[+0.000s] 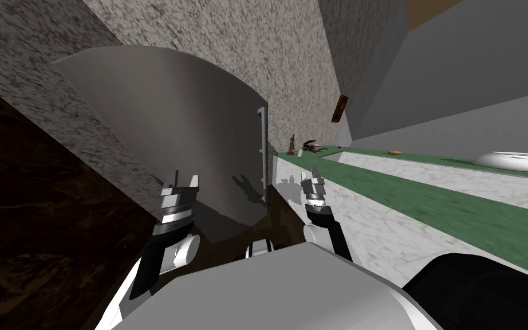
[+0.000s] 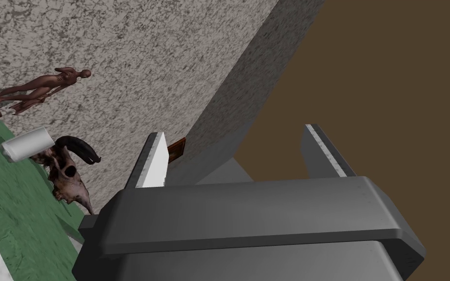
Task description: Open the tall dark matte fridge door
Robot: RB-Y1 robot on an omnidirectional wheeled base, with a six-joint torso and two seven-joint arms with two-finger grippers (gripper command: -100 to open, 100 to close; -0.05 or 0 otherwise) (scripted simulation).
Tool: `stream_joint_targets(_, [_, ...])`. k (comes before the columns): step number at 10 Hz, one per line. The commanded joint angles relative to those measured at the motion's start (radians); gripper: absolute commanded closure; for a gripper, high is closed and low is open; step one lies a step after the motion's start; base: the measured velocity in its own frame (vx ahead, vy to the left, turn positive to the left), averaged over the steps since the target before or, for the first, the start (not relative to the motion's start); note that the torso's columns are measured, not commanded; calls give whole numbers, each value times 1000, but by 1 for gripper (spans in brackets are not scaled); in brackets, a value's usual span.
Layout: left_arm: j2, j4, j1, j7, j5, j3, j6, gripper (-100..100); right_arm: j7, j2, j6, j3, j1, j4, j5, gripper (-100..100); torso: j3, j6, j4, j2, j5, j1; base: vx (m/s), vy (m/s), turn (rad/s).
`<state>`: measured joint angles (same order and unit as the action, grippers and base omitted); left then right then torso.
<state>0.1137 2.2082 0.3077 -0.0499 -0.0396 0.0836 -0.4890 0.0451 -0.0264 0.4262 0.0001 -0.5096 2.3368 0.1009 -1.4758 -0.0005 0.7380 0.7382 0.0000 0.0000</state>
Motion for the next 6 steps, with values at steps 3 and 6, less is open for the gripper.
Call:
stream_joint_targets(3, [45,-10,-126,-2,64,52,56,-100,0,0,0,0,0,0,0,0,0,1,0,0,0,0,3,-15,-145])
stream_joint_targets(6, [80,-26,-222,-4,136,110,110,-100,0,0,0,0,0,0,0,0,0,0,0,0,0,0,5,-24,-192])
